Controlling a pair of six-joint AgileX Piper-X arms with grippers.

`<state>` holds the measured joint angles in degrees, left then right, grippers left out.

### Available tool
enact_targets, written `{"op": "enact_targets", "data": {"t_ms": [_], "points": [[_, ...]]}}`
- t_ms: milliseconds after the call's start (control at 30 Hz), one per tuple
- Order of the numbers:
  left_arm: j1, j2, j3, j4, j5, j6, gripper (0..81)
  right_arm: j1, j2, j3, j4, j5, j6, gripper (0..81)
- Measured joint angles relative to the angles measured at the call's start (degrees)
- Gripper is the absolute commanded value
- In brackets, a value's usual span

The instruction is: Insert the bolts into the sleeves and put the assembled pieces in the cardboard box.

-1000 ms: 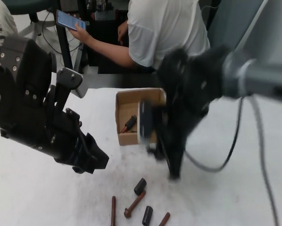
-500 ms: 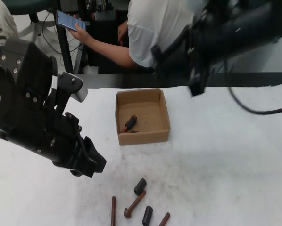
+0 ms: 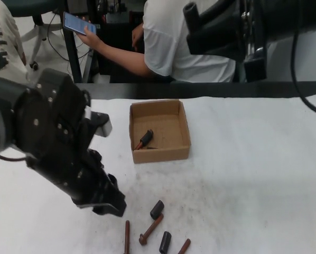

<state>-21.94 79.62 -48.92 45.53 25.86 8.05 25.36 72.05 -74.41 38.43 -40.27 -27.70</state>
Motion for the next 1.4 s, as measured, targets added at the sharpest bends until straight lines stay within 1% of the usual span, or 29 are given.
{"op": "enact_targets", "data": {"t_ms": [33,67,200,300,433,533,667,900,1100,1400], "points": [[-0.59,0.19,0.0,0.0,0.0,-1.06,40.1,0.0,-0.3,0.0,0.0,0.0,0.18,0.8],[-2.12,0.24,0.0,0.19,0.0,-3.72,40.1,0.0,-0.61,0.0,0.12,0.0,0.33,0.8],[-4.32,0.24,0.0,0.97,-2.17,-11.21,40.1,0.0,-1.69,0.0,0.12,0.86,0.76,0.8],[-4.75,0.24,0.0,0.97,-4.21,-16.16,40.1,0.0,-2.21,0.0,0.12,1.35,0.76,0.8],[-4.78,0.67,0.0,2.63,-5.12,-22.33,40.1,0.0,-2.21,0.0,0.12,1.32,0.76,0.8],[-4.87,3.32,0.0,3.73,-5.52,-26.67,40.1,0.0,-2.21,0.0,0.12,1.32,0.76,0.8],[-4.87,6.66,0.0,3.23,-5.25,-29.1,40.1,0.0,-3.13,0.0,0.12,1.32,0.76,0.8],[-4.87,12.16,0.0,1.26,-4.58,-30.15,40.1,0.0,-4.26,0.0,0.12,1.38,0.76,0.8],[-4.87,12.63,0.0,-2.26,-1.65,-33.29,40.1,0.0,-4.28,0.0,0.12,1.38,0.76,0.8],[-4.87,12.63,0.0,-2.35,-1.48,-33.76,40.1,0.0,-4.28,0.0,0.12,1.38,0.84,0.8]]}}
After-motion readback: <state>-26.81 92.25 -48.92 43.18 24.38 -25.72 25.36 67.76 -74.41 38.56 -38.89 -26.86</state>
